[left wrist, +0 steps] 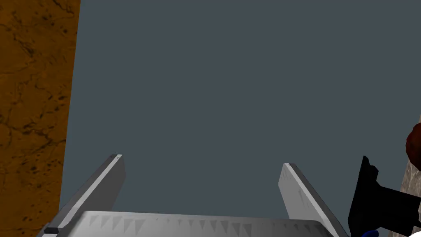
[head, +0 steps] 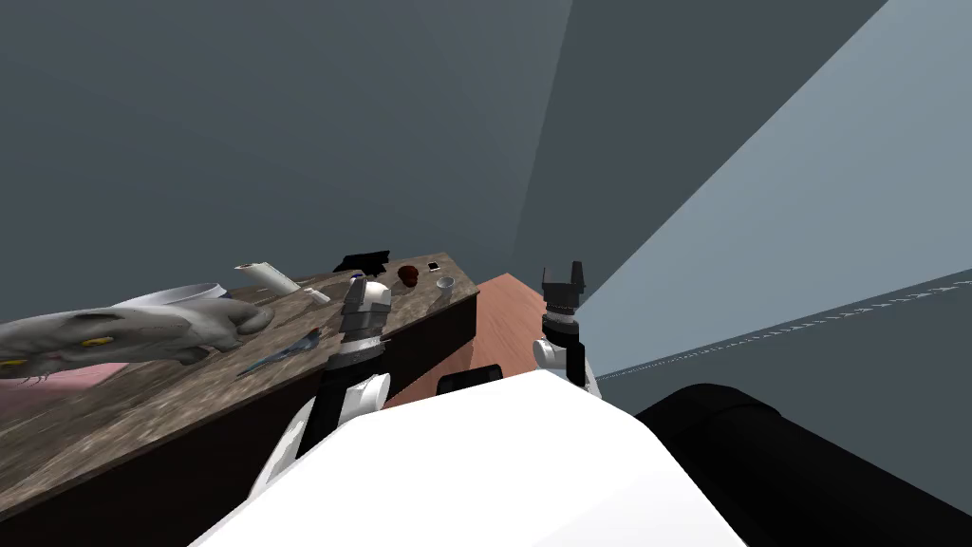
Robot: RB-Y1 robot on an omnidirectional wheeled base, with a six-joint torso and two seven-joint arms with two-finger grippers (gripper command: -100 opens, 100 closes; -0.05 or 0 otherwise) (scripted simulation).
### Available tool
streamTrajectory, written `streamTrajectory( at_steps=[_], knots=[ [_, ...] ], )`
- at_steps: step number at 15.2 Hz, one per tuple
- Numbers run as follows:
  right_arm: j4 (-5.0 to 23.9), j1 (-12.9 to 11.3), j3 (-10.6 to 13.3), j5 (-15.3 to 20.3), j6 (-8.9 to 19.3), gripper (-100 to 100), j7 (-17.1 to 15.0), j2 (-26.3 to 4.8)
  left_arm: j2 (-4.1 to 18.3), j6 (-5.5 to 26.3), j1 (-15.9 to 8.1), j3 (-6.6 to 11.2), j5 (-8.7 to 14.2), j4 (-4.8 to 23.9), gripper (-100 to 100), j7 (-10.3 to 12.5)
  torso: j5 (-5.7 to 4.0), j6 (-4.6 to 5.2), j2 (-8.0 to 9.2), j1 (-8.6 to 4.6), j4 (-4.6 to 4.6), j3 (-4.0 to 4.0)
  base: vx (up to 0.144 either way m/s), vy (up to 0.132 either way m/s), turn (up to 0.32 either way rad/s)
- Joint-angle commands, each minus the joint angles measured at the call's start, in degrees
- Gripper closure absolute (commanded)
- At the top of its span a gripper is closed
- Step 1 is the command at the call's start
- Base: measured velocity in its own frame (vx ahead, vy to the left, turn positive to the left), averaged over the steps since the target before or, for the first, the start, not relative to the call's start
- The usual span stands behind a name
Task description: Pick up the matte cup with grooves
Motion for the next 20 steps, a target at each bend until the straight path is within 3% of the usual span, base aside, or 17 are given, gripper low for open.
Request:
streamTrajectory(
  at_steps=[1,7,11,13,16,20],
  knots=[
    [0.0,0.0,0.0,0.0,0.0,0,0.0,0.0,1.8,1.4,0.0,0.84,0.1,0.4,-100,0.0,0.00,0.00,0.00,0.00,0.00,0.00,0.014,0.004,-0.090],
    [0.0,0.0,0.0,0.0,0.0,0,0.0,0.0,6.3,8.1,-0.4,4.48,1.6,1.6,-100,-0.2,0.03,0.02,-0.18,0.16,-0.04,-0.11,0.041,0.026,-0.140],
    [0.0,0.0,0.0,0.0,0.0,0,0.0,0.0,8.1,12.6,-0.8,6.42,2.8,2.1,-100,-0.4,0.03,0.00,-0.17,0.14,-0.04,-0.10,0.034,0.026,-0.089],
    [0.0,0.0,0.0,0.0,0.0,0,0.0,0.0,8.1,13.3,-0.8,6.42,2.8,2.1,-100,-0.4,0.03,0.01,-0.15,0.10,-0.04,-0.09,0.023,0.014,-0.055],
    [0.0,0.0,0.0,0.0,0.0,0,0.0,0.0,9.9,17.5,-1.4,8.48,4.4,2.4,-100,-0.7,0.01,0.01,-0.11,0.04,-0.02,-0.06,0.021,0.005,-0.089],
    [0.0,0.0,0.0,0.0,0.0,0,0.0,0.0,10.8,21.7,-1.7,9.54,5.2,2.4,-100,-0.9,0.00,0.01,-0.14,0.01,-0.03,-0.08,0.027,0.001,-0.069]
  ],
)
